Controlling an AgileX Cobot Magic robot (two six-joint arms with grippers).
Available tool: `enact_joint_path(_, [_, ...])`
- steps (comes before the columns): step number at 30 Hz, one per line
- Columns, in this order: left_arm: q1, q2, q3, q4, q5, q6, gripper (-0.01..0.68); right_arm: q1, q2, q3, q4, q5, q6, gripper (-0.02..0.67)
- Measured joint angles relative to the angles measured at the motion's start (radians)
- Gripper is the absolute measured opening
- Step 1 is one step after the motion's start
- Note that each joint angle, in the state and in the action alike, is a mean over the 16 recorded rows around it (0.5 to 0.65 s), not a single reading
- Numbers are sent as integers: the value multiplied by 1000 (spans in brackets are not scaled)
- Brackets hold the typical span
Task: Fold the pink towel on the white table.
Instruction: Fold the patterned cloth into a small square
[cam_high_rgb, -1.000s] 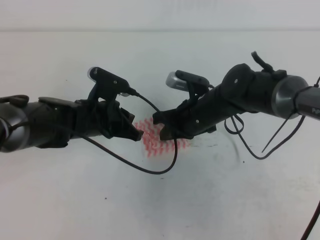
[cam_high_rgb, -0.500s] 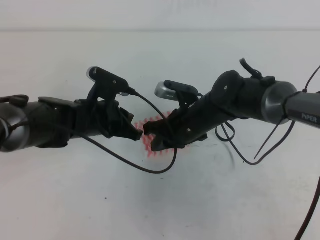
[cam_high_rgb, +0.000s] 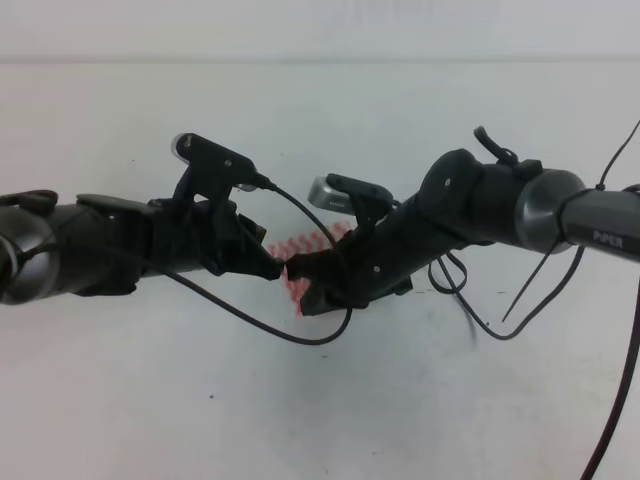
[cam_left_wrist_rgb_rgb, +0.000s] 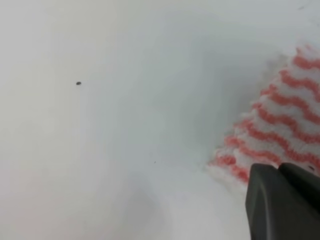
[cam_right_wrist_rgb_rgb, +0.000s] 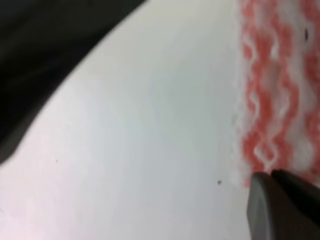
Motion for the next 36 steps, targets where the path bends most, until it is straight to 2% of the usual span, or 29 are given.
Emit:
enact_joint_path(12, [1, -16, 0, -20, 15, 2, -5, -44, -24, -2, 6, -41, -17, -18])
enact_joint_path(27, [0, 74, 0, -139, 287, 47, -5, -132, -27, -2, -36, -9, 0, -18])
enact_joint_path(36, [0, 130, -1, -167, 248, 91, -5, -132, -27, -2, -47, 4, 8, -18])
